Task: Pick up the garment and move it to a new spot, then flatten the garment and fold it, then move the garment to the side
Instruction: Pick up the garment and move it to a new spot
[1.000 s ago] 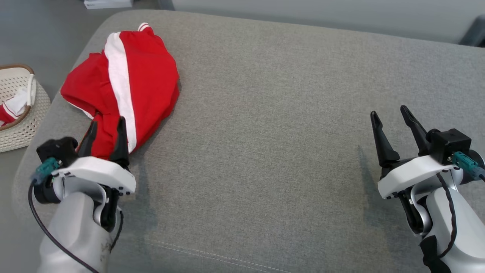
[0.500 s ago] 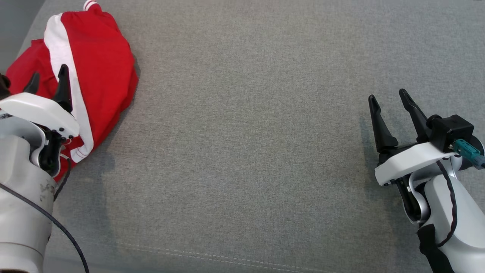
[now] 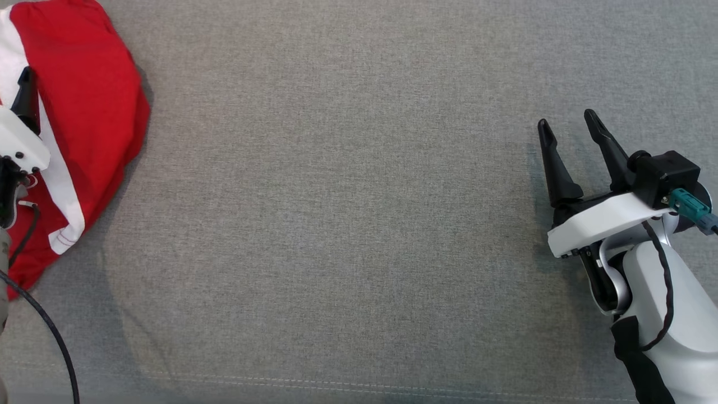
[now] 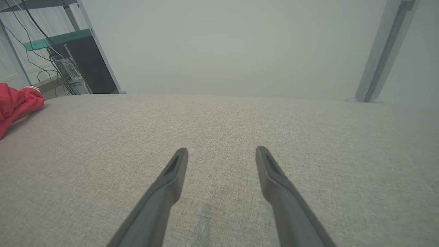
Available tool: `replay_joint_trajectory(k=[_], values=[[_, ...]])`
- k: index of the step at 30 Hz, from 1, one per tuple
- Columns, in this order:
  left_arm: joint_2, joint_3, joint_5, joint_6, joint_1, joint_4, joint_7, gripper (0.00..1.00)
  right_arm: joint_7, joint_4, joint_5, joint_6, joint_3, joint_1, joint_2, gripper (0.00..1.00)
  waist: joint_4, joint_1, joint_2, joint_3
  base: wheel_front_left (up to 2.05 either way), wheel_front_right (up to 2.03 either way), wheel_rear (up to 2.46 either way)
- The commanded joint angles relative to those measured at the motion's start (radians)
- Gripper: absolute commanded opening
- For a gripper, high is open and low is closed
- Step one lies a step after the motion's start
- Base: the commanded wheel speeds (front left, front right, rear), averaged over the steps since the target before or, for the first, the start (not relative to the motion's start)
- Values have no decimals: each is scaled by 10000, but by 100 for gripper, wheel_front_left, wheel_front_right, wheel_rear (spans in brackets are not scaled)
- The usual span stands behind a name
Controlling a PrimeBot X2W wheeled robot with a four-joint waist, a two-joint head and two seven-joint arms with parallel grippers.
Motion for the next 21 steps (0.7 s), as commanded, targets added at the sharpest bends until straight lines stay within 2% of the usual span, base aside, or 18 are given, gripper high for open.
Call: replay_joint_trajectory(k=[1,8,9,10,11,18,21], values=[[732,74,12,-40,-372,-16,148,100,-136,-303,35,12,204,-58,100,100,-138,0,0,106,0,0,0],[879,-206,-100,-40,-549,441,637,100,-136,-321,45,12,131,-57,127,100,-342,0,0,240,0,0,0],[875,-256,-88,-40,-563,506,704,79,-136,-317,46,12,119,-49,136,100,-359,0,0,240,0,0,0],[865,-298,-92,-40,-572,547,751,27,-136,-313,47,12,112,-39,151,100,-378,0,0,235,0,0,0],[881,-312,-97,-40,-587,588,737,0,-136,-313,42,12,97,-27,175,100,-395,0,0,226,0,0,0],[769,-613,-23,-40,-632,444,312,0,-136,-317,43,12,-35,12,255,100,-466,0,0,16,0,0,0],[611,-995,-144,-40,-633,-104,309,0,-136,-305,69,12,-90,58,238,100,-454,0,0,-187,0,0,0]])
